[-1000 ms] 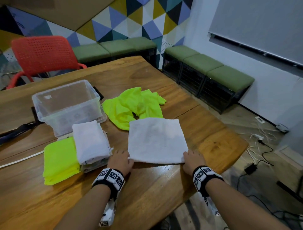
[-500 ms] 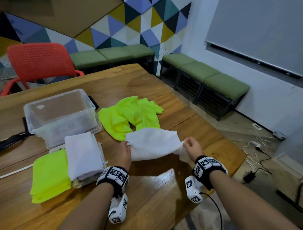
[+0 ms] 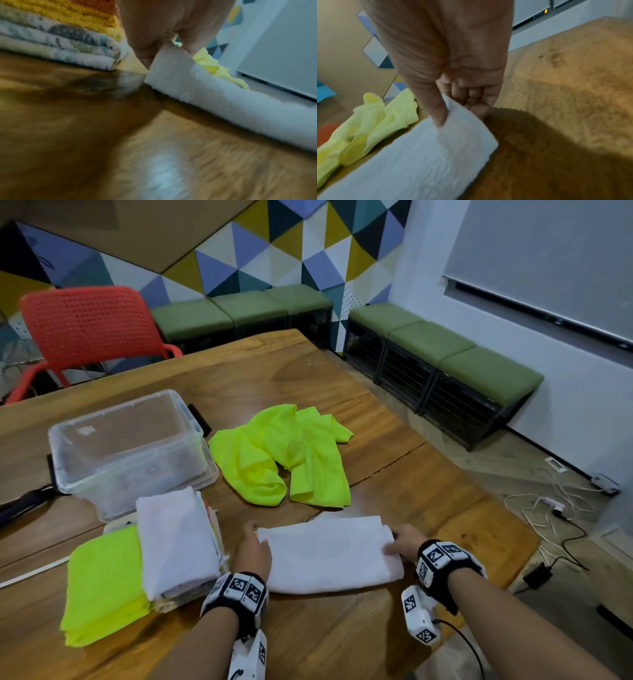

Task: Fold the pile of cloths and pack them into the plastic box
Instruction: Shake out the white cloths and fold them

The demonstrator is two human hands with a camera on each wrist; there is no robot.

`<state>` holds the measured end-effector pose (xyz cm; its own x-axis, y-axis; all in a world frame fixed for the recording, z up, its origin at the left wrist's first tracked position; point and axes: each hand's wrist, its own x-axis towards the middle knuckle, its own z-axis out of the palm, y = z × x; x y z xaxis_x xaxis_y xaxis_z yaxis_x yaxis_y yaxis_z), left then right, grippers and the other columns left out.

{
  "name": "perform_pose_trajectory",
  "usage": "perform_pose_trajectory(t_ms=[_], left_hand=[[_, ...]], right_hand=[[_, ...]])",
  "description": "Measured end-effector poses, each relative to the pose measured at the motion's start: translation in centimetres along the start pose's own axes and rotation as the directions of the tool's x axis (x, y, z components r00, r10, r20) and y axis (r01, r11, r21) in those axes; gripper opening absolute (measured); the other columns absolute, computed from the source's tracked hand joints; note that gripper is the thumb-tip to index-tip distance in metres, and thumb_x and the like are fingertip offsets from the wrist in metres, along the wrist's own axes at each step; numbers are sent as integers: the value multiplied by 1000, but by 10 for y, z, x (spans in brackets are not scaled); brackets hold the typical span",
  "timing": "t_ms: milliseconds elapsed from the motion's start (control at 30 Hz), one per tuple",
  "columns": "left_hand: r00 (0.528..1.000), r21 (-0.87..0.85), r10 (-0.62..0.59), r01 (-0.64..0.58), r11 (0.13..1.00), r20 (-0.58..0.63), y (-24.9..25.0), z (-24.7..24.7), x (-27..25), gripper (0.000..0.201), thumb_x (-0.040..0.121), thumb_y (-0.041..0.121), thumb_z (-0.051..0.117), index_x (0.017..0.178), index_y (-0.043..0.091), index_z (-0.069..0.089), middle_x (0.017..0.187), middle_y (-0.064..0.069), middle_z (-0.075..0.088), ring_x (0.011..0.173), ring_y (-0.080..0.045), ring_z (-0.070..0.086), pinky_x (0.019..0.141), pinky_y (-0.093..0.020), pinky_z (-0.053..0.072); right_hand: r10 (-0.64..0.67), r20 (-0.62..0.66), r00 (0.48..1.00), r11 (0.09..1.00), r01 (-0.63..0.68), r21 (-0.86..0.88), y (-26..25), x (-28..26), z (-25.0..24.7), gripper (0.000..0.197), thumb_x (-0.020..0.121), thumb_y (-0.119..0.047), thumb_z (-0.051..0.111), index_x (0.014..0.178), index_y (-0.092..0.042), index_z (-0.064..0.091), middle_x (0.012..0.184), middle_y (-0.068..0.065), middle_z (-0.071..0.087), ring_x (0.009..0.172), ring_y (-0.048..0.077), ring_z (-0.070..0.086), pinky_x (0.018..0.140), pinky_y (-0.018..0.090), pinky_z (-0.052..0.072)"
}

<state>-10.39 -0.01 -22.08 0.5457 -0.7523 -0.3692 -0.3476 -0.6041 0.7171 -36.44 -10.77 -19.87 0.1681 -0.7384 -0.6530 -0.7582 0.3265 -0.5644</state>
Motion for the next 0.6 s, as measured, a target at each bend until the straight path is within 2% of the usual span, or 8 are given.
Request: perform_pose_trajectory(t_ms=[67,100,167,200,267,367,500,600], left_hand=[[999,33,39,-39,999,1,-2,0,0,31,95,3,35,119,22,39,79,-12,57,73,-27,54,63,-29,40],[998,31,59,-59,998,-13,-5,0,2,31,94,-1,32,110,25,41,79,-13,57,73,-26,53,63,-30,39],[993,67,118,-116,991,-25,-12,0,6,37,87,-9,30,94,23,47,100,-18,57,87,-29,54,74,-32,39],[991,118,135,-133,984,-13,-16,1,6,40,85,-11,30,93,22,51,110,-18,54,96,-29,53,79,-31,38],[990,206,140,-139,969,9,-21,3,6,45,87,-12,31,105,18,59,123,-16,47,107,-31,52,89,-32,38],[993,288,120,-118,950,9,-18,3,0,46,91,-9,28,124,14,51,132,-9,38,112,-29,51,94,-33,39],[995,241,95,-82,967,-42,-23,3,0,34,99,6,28,126,14,49,130,-10,39,109,-29,53,96,-38,42],[994,350,104,-104,931,19,-27,5,2,34,100,12,33,132,16,42,132,-10,35,106,-29,56,95,-40,45]], right_hand=[[-51,-132,990,972,80,222,0,10,1,31,91,3,50,121,10,54,123,25,58,102,29,56,84,40,48],[-55,-172,984,948,106,301,-3,13,1,29,93,1,48,120,9,55,123,27,58,100,29,57,85,43,48],[-71,-211,975,942,135,308,-8,21,2,28,96,-4,43,119,7,56,121,28,59,97,28,55,91,46,46],[-74,-218,973,955,132,266,-8,25,4,29,97,-6,42,119,7,56,120,28,59,96,27,54,90,44,45],[-66,-245,967,991,93,101,-8,30,12,33,98,-12,38,119,7,55,117,28,59,97,31,55,87,39,43],[-77,-337,938,997,63,-51,-7,32,20,37,101,-22,33,123,2,50,117,28,58,106,39,55,89,39,43],[-28,-330,944,988,-24,-152,-9,34,28,36,100,-22,28,129,-6,41,119,26,55,108,38,54,90,38,42],[-6,-289,957,953,-83,-292,-3,31,35,37,99,-20,26,131,-5,38,117,23,58,107,36,56,89,38,45]])
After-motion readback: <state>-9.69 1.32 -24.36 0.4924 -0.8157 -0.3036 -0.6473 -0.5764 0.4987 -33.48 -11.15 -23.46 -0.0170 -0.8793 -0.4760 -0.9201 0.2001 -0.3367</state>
